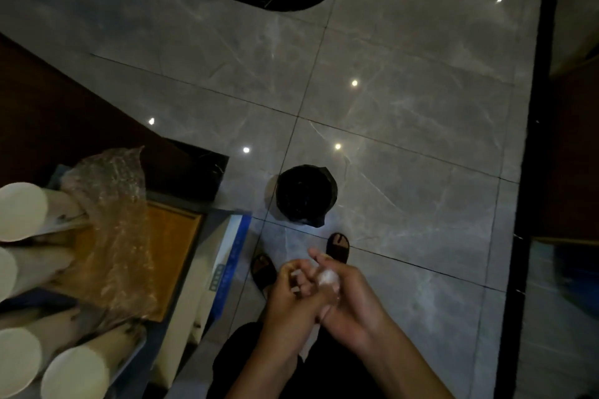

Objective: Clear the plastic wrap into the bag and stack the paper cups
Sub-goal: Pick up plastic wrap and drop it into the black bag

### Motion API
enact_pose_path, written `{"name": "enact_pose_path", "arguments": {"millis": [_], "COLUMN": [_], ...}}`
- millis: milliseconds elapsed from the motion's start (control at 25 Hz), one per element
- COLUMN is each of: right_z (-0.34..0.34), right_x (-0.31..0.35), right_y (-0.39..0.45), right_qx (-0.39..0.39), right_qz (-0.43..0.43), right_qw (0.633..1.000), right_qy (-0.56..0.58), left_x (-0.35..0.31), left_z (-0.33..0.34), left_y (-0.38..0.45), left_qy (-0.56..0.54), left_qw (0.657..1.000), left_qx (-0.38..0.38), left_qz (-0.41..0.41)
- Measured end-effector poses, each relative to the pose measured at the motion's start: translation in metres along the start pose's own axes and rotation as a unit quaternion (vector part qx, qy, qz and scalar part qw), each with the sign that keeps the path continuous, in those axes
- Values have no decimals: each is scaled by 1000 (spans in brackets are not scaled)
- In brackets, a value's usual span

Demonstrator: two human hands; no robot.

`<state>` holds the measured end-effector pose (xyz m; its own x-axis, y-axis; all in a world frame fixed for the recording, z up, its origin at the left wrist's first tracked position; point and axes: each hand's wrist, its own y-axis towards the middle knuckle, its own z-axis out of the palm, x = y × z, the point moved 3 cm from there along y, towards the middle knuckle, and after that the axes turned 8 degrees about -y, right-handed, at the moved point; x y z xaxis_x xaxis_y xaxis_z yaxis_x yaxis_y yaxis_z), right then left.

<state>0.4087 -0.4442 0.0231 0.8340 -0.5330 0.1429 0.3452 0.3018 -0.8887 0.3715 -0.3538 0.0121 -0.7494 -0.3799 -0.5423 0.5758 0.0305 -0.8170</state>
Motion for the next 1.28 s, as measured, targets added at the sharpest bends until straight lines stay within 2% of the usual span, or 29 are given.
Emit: {"name": "enact_pose_path", "arguments": {"millis": [80, 120, 160, 200, 280, 320, 360, 400, 440, 480, 560, 680, 720, 840, 880, 1000, 1080, 1120, 1200, 1280], "right_z": [-18, -29, -41, -50, -64, -72, -81, -91, -102, -113, -137, -165, -172, -186, -190, -195, -198, -199, -202, -203], "right_x": [14, 23, 34, 45, 62, 69, 75, 80, 88, 96, 113, 111, 104, 90, 86, 79, 87, 94, 104, 109], "right_y": [18, 28, 41, 55, 90, 111, 133, 156, 178, 199, 249, 319, 341, 393, 409, 452, 474, 483, 504, 524], "right_qx": [-52, -91, -124, -140, -128, -111, -95, -87, -84, -88, -105, -56, -34, -45, -49, -52, -80, -99, -116, -106], "right_qz": [-16, -49, -95, -147, -228, -241, -240, -232, -221, -209, -186, -165, -153, -122, -121, -118, -141, -154, -162, -131], "right_qw": [994, 978, 947, 901, 779, 706, 617, 524, 452, 409, 362, 323, 324, 374, 371, 363, 369, 380, 428, 461], "right_qy": [-99, -181, -282, -384, -569, -657, -743, -815, -860, -884, -907, -930, -933, -918, -919, -923, -915, -907, -882, -871], "left_x": [8, 13, 20, 26, 38, 44, 50, 57, 63, 68, 78, 96, 105, 128, 136, 155, 164, 167, 174, 182], "left_z": [18, 28, 37, 44, 51, 53, 53, 52, 50, 47, 37, 14, 6, -20, -30, -55, -65, -67, -73, -74], "left_y": [17, 24, 36, 50, 86, 108, 130, 152, 173, 192, 238, 314, 338, 399, 416, 460, 484, 493, 509, 522], "left_qy": [5, 21, 54, 96, 220, 311, 400, 465, 507, 535, 591, 647, 653, 615, 609, 649, 647, 636, 631, 623], "left_qw": [1000, 999, 997, 993, 971, 946, 912, 881, 856, 837, 798, 755, 750, 782, 787, 752, 756, 766, 771, 778], "left_qx": [-23, -37, -54, -69, -83, -62, -22, 25, 68, 93, 86, 43, 39, 30, 19, -24, -29, -29, -33, -37], "left_qz": [-21, -23, -18, -5, 46, 73, 87, 84, 68, 60, 79, 99, 98, 94, 96, 110, 96, 88, 79, 73]}}
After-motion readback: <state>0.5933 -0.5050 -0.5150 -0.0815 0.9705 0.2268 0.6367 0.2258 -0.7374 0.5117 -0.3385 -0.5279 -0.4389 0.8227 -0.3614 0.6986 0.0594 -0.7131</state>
